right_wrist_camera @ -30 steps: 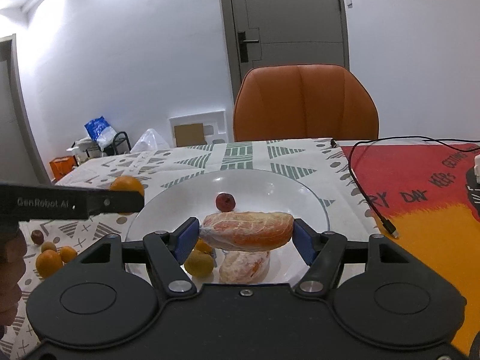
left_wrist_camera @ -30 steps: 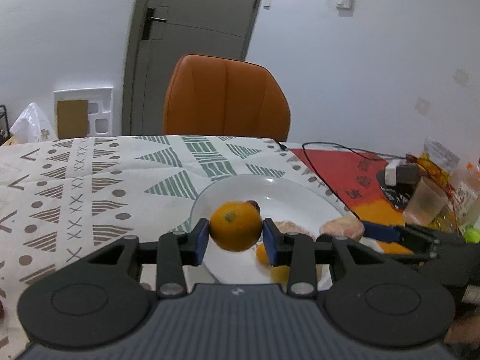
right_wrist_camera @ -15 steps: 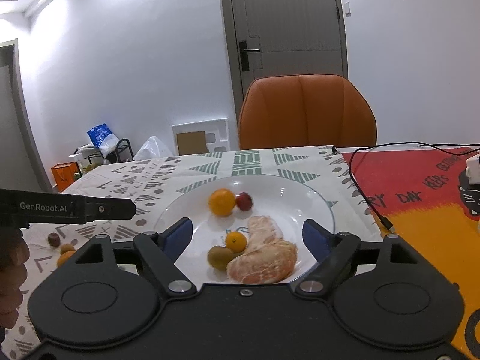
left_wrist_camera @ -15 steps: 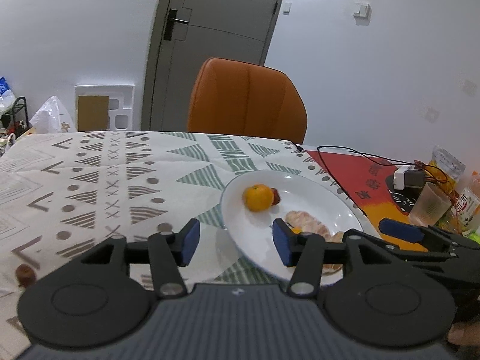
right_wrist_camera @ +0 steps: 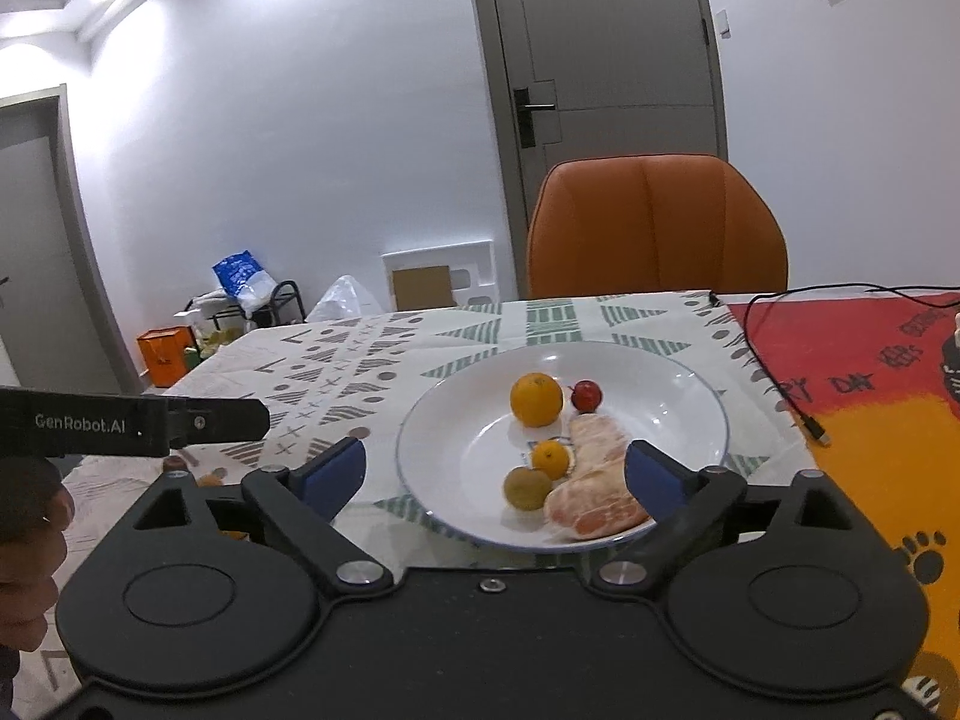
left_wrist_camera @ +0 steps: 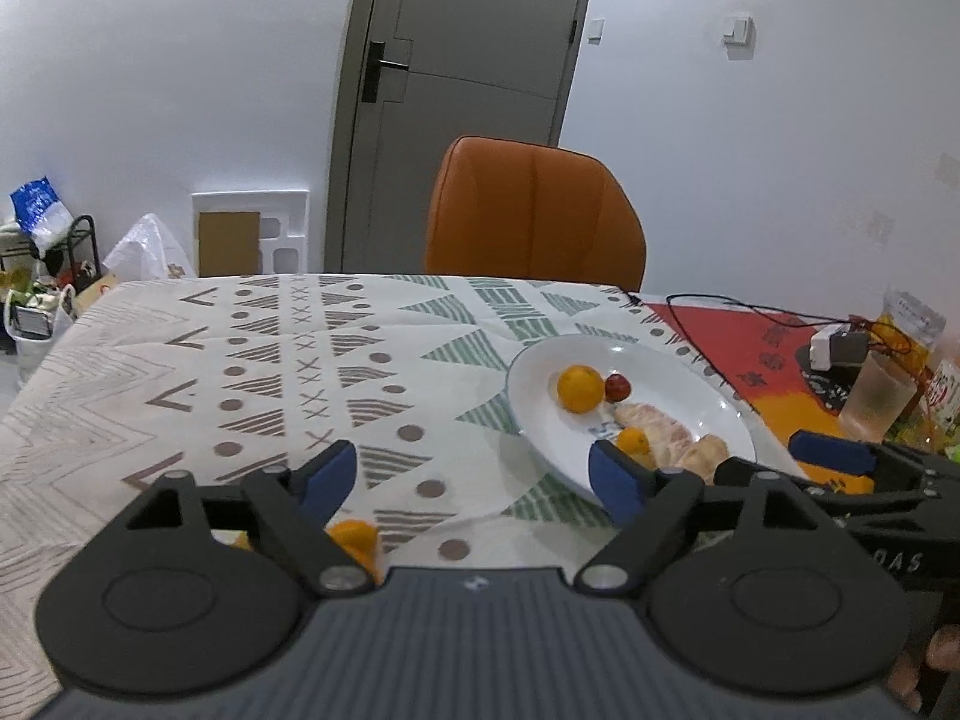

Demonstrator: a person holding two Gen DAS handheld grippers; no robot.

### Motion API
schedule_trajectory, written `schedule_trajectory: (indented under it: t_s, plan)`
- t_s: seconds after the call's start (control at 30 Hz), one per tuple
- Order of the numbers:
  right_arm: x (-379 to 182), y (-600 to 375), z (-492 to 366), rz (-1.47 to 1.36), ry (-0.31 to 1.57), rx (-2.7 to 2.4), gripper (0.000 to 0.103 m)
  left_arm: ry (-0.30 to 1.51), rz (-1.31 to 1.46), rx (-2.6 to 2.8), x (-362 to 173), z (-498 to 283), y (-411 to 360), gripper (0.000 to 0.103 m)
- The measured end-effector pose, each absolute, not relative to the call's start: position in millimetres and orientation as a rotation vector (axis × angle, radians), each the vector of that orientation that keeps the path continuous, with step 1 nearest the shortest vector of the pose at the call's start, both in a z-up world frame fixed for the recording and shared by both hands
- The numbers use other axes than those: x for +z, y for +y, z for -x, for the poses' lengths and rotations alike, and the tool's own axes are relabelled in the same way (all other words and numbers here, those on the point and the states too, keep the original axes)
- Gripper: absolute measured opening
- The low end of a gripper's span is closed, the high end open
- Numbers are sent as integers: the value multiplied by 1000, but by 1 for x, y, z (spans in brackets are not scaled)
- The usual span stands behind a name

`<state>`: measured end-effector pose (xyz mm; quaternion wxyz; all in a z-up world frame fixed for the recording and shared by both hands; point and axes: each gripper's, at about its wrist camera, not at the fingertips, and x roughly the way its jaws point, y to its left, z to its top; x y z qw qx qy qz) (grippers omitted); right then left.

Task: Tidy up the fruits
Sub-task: 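Move both open tools back from the plate toward the fruit pile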

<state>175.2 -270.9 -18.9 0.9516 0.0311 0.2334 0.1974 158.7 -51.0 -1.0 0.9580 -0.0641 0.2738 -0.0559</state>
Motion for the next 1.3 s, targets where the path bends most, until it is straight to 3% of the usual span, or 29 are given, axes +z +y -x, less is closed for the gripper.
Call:
schedule_trajectory:
  t_s: [0.17, 1.03, 1.3]
  plan:
    - [-16, -267, -167, -89, 491, 413, 103, 551, 122, -98, -1, -144, -41, 90]
    - [-24, -217, -158, -67, 539, 522, 103, 558, 186, 26, -24, -112, 38, 91]
    - [-28, -198, -161, -54, 553, 569, 103, 573, 205, 39, -32, -111, 50, 88]
